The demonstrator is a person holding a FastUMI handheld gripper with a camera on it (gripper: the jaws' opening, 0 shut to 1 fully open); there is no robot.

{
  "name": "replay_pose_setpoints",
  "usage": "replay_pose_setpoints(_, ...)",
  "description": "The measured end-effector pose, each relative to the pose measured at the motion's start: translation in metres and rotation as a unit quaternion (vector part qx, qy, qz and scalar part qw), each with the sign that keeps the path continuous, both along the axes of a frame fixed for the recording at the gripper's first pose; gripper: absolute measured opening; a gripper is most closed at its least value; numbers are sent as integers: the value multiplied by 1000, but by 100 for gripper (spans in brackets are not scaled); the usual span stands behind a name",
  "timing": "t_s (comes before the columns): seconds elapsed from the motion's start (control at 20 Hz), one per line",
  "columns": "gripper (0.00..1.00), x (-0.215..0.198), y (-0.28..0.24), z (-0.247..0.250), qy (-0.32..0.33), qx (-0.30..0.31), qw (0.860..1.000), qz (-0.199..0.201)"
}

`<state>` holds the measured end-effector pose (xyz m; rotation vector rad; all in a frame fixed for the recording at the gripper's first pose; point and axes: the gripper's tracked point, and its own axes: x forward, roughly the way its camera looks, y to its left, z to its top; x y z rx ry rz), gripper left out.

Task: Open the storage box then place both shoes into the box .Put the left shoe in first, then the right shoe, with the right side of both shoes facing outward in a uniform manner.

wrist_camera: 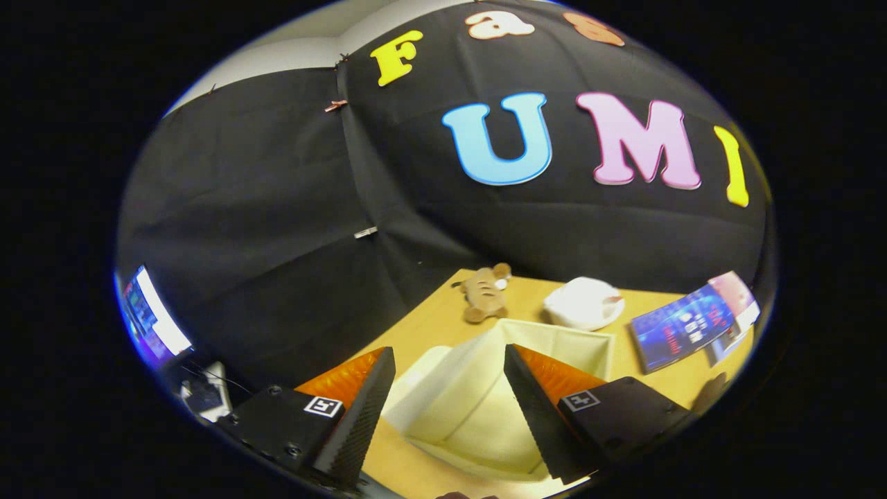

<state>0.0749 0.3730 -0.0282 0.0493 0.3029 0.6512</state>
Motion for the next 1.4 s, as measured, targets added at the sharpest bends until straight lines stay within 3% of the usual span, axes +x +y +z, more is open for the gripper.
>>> replay_pose_setpoints(0.25,98,9,-98,-13,-61,-49,995,-66)
replay_pose_setpoints(0.65,98,12,-259,-103,15,-105,975,-193)
replay_pose_setpoints(0.95,99,29,-306,-180,69,-170,962,-204)
replay_pose_setpoints(1.1,99,40,-294,-216,111,-167,961,-189)
replay_pose_setpoints(1.4,94,63,-293,-266,173,-161,951,-199)
